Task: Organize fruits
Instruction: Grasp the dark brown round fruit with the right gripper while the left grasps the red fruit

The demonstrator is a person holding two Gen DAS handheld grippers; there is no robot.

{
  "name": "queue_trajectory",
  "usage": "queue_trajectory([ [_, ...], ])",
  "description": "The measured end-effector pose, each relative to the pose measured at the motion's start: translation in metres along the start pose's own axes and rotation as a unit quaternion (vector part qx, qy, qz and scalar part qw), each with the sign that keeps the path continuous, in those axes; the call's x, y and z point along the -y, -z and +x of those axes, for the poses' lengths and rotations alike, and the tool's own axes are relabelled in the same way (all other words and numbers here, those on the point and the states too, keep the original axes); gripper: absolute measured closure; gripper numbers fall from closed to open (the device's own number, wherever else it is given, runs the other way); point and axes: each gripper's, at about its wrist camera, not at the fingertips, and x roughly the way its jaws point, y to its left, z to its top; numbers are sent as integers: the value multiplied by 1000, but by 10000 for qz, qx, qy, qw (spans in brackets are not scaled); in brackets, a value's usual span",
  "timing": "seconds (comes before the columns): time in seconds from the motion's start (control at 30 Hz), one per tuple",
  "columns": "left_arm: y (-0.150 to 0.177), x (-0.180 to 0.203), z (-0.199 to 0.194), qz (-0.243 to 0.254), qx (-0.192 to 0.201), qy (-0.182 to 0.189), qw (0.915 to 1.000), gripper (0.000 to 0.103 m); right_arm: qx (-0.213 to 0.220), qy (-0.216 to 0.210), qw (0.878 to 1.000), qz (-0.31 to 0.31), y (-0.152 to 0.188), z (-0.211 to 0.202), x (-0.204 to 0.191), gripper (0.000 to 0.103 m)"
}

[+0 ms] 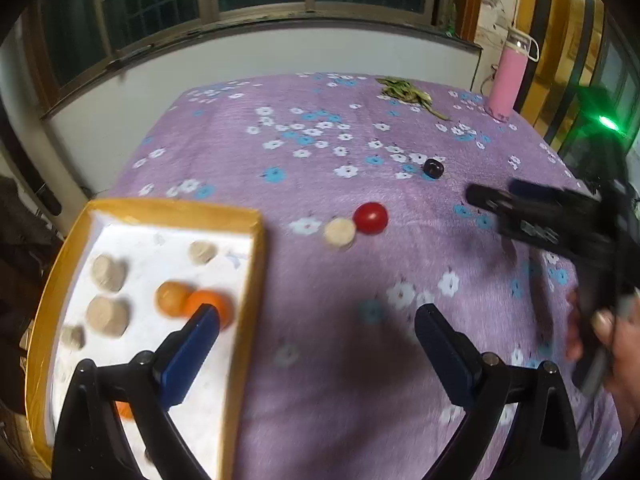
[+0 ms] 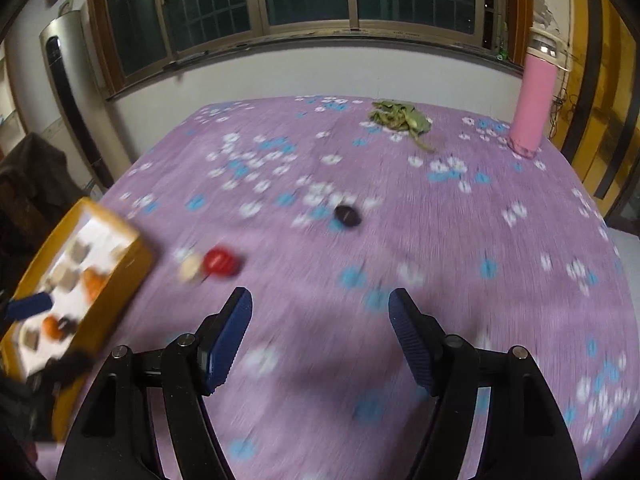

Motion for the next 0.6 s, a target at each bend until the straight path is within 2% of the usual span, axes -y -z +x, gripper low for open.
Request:
queue_trajectory([
  [0.1, -10, 6, 14, 79, -89, 6, 9999, 4, -58, 12, 10000, -53, -20, 35, 10, 33],
  [0.17, -16, 11, 22, 217, -137, -19, 9997, 4, -156, -153, 9998, -2, -29, 53, 15, 33],
  [0.23, -21, 14, 28, 330, -166, -2, 9993, 4, -253, -146, 9996, 7, -34, 66, 18, 36],
  [0.3, -25, 17, 34, 425, -169, 21, 9989, 4, -348, -234, 9991, 55, -38, 79, 23, 51],
  [0.4, -34, 20, 45, 464, -249, 146, 9985, 3, -503, -366, 9980, 119, -40, 92, 28, 67],
  [0.5, -42, 23, 56, 482, -301, 274, 9980, 4, -413, -353, 9985, -36, -39, 94, 29, 77],
  [0.6, -52, 29, 66, 594, -251, 365, 9972, 4, -288, -346, 9990, -40, -40, 87, 31, 83],
])
